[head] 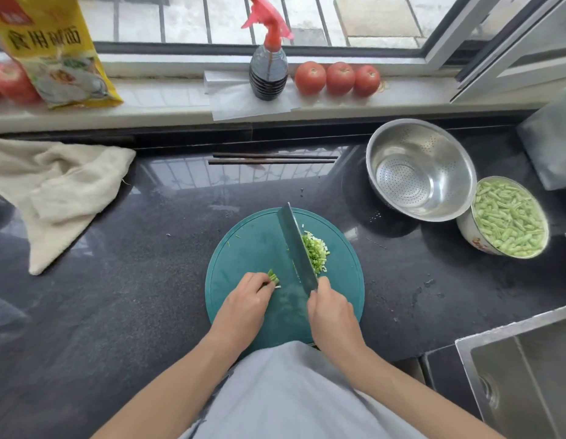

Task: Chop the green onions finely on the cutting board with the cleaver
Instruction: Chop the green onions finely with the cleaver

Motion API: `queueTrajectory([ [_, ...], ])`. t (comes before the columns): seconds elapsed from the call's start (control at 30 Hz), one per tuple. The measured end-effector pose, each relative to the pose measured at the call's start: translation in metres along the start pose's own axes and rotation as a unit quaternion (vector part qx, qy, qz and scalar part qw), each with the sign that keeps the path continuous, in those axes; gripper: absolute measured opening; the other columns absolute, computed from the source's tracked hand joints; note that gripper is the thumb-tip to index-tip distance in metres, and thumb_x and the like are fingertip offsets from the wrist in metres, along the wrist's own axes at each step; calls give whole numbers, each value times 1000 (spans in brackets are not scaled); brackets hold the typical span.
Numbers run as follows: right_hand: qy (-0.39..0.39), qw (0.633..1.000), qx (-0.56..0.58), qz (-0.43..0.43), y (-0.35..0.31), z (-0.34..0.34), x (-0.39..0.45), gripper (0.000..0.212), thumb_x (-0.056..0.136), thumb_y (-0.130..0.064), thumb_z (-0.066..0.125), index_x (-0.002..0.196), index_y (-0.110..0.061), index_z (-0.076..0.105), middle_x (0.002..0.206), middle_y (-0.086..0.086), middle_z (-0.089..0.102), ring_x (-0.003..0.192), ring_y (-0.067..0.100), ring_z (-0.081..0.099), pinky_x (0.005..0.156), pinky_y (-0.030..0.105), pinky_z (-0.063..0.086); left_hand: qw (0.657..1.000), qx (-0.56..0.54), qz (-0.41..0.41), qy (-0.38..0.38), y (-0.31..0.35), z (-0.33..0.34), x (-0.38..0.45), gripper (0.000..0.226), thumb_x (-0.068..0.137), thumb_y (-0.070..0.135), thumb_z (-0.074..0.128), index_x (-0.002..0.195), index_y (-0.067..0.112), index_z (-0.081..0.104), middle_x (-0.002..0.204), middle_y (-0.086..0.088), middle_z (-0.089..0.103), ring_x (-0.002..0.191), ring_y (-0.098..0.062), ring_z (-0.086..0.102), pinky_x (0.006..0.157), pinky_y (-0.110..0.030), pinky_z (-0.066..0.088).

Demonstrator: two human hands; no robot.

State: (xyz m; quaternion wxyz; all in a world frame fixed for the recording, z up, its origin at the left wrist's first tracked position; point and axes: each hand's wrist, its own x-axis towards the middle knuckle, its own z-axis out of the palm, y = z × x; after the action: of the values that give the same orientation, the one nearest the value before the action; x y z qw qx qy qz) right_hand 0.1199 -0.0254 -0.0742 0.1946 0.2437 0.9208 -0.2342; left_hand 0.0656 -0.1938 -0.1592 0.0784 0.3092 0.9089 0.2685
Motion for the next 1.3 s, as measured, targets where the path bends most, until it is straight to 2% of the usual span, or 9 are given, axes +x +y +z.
queueTrajectory([
  [0.13,-45,998,-24,-43,1,2,-17,16,103,-22,34,88,-19,30,85,9,61,78,41,54,65,44,37,1000,-6,-6,-8,5,7,9,26,79,-2,77,104,3,71,104,-5,61,96,-22,54,59,-35,55],
  [0.27,-85,996,-33,-14,5,9,-18,15,101,-16,34,87,-18,30,93,14,63,73,39,47,63,44,35,1000,6,8,-13,3,8,11,29,69,-10,74,92,6,67,96,-4,60,91,-24,54,57,-36,53],
  [0.4,-76,996,-52,-11,-7,17,-18,11,101,-15,33,90,-17,31,93,14,64,84,41,60,65,43,39,1000,13,25,-9,3,8,12,25,69,-9,73,83,8,63,88,-5,59,85,-24,53,58,-35,51],
  [0.6,-25,999,-1,-37,-35,13,25,11,102,-22,36,93,-17,34,95,15,64,88,42,59,66,43,39,997,36,61,2,-2,13,8,15,82,0,62,92,8,70,95,-5,67,86,-26,58,68,-39,50],
  [0.77,-27,999,-7,-40,-12,5,-2,12,103,-21,33,92,-17,35,82,9,60,78,39,56,64,43,39,998,48,48,-14,4,2,4,36,87,10,39,102,5,72,104,-6,66,89,-24,60,74,-36,56],
  [0.87,-52,997,-22,-46,-5,2,-16,15,104,-20,33,89,-18,32,82,9,60,78,40,56,64,44,36,999,40,15,-19,5,0,5,14,84,5,62,95,7,71,99,-3,60,88,-22,55,65,-34,54],
  [0.93,-65,996,-38,-46,-3,1,-23,15,103,-20,33,89,-17,31,88,11,64,78,40,54,66,45,36,999,36,2,-27,5,-1,6,19,76,1,75,92,9,71,95,-2,61,86,-21,56,60,-32,52],
  [1.1,-102,993,-61,-25,-4,7,-30,11,100,-14,33,90,-18,31,91,12,63,71,35,45,63,43,36,999,46,5,-24,5,-1,9,27,65,-5,79,83,12,68,84,-1,58,79,-21,53,55,-31,47],
  [1.3,-43,997,-46,-42,-30,22,-1,5,102,-20,35,98,-18,35,97,12,66,88,41,62,67,44,42,998,49,34,-20,5,-3,11,19,69,-3,74,77,12,65,80,-3,57,74,-23,54,58,-35,48],
])
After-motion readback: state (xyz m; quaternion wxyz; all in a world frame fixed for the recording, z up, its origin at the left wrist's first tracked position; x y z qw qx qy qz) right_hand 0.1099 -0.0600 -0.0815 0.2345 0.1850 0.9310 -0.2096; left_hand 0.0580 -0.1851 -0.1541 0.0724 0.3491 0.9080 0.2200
